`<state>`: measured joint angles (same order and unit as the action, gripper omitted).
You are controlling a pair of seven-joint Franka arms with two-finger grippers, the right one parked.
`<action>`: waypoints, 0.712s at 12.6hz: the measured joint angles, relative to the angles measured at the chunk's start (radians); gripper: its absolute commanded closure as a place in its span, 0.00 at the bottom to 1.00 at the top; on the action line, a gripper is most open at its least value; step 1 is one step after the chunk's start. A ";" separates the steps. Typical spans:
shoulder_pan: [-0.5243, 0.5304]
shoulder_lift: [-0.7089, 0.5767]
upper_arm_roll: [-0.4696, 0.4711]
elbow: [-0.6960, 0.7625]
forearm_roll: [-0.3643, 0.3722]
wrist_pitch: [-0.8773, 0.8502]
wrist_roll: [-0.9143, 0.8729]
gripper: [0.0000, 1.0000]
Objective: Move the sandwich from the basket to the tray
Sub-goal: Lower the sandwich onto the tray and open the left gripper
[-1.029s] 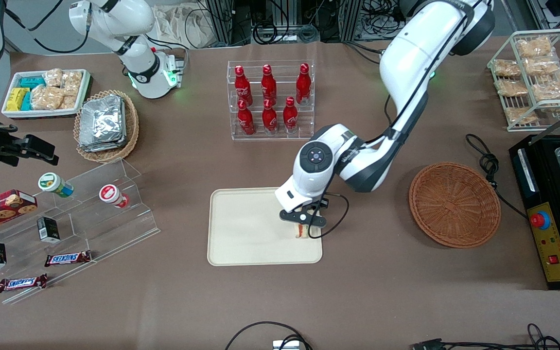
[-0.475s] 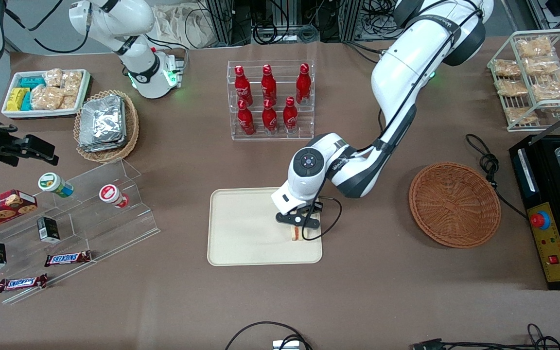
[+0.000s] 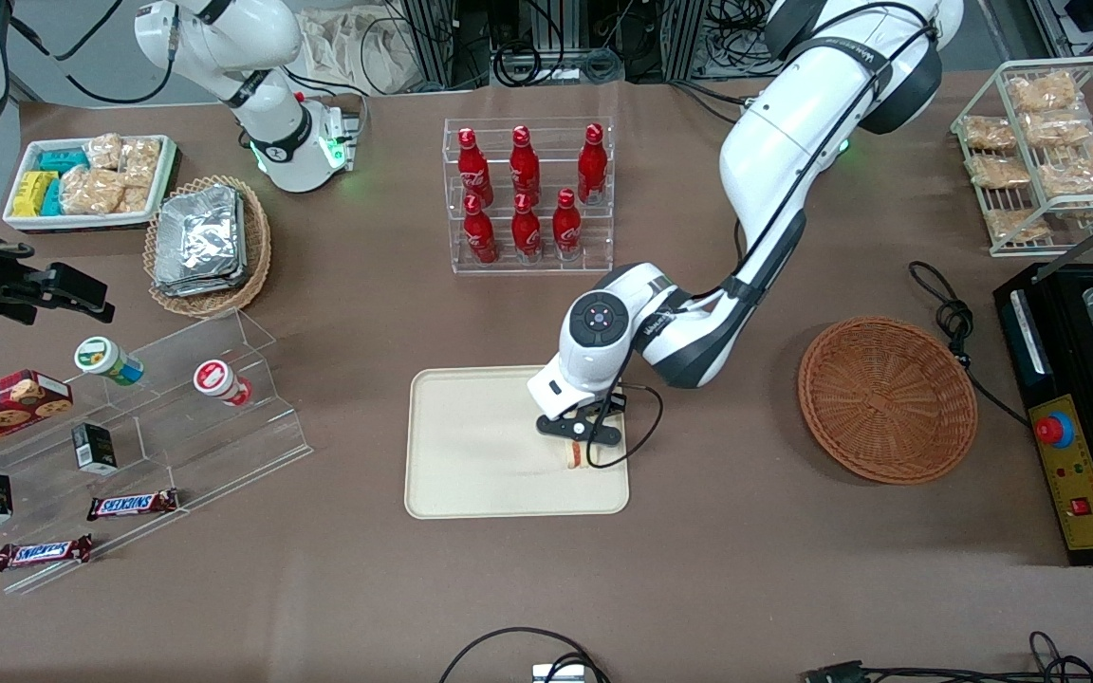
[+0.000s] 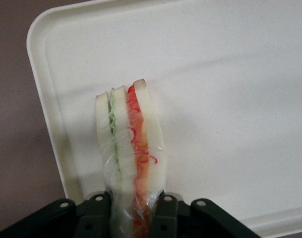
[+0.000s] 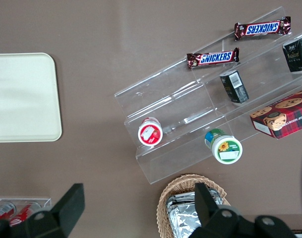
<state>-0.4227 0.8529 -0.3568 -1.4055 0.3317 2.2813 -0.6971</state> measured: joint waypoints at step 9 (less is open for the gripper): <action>0.003 -0.010 0.005 0.038 0.014 0.020 -0.050 0.00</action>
<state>-0.4194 0.8426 -0.3515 -1.3678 0.3454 2.3017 -0.7468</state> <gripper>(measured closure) 0.000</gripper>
